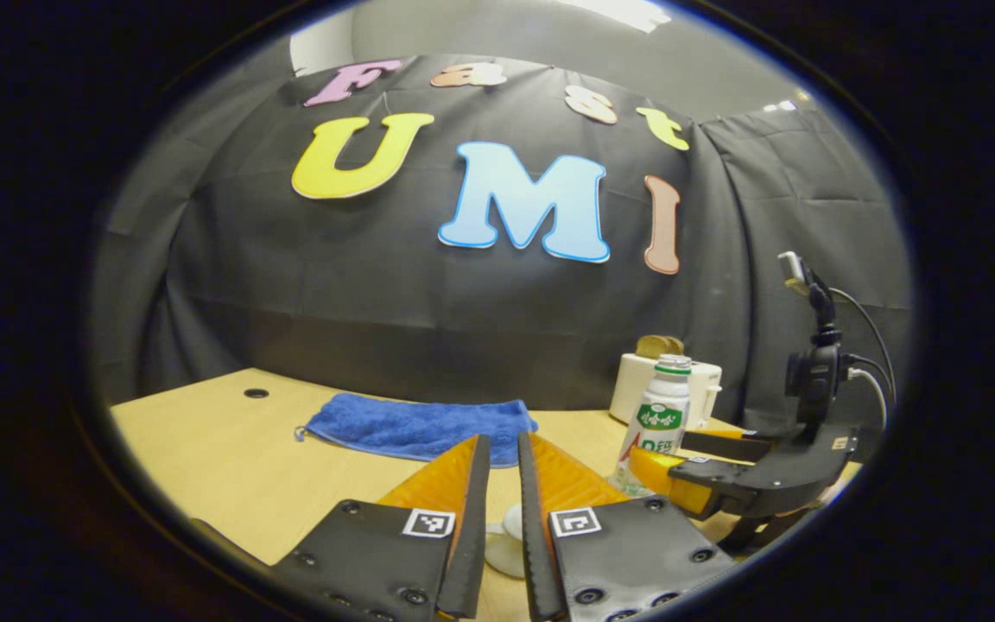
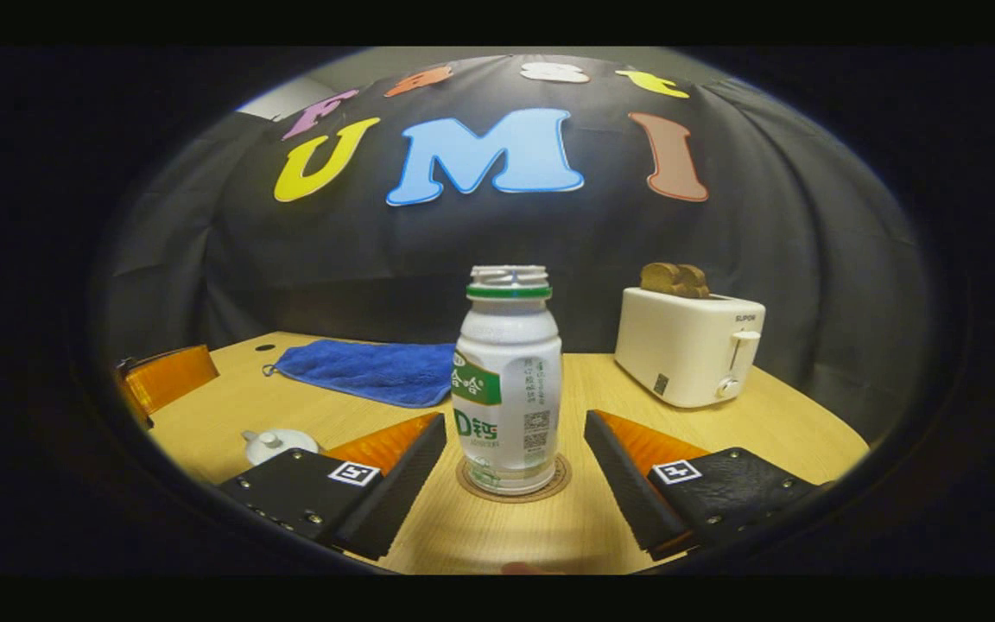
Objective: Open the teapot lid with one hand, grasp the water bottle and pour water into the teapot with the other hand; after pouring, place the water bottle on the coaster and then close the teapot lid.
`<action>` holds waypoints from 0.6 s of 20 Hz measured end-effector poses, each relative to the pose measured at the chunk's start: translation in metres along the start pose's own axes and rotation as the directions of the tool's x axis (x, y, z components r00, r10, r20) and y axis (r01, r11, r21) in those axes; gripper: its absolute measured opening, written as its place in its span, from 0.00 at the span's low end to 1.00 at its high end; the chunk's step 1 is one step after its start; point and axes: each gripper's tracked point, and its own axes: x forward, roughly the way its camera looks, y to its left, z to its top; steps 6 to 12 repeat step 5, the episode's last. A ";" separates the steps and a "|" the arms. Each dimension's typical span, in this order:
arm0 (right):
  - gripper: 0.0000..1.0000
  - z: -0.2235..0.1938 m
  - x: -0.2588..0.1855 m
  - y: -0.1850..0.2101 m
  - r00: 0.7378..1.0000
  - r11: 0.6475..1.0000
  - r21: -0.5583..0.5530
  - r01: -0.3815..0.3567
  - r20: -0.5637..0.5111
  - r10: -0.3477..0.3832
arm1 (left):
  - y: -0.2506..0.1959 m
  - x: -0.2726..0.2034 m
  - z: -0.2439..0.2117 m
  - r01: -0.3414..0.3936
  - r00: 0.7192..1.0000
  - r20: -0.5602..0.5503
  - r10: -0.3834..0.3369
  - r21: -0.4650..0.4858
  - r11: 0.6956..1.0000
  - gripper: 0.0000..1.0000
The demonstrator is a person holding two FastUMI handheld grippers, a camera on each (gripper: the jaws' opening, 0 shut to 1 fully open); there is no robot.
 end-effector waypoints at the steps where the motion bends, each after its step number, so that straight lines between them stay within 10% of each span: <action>1: 0.99 0.003 -0.008 -0.001 1.000 1.000 0.001 0.004 0.015 -0.004 | -0.001 -0.003 0.000 0.000 1.000 0.005 0.000 0.005 1.000 0.31; 12: 0.99 0.006 -0.050 -0.005 0.998 1.000 0.006 0.020 0.063 -0.021 | -0.007 -0.027 -0.016 -0.017 1.000 -0.004 0.017 0.029 0.999 0.30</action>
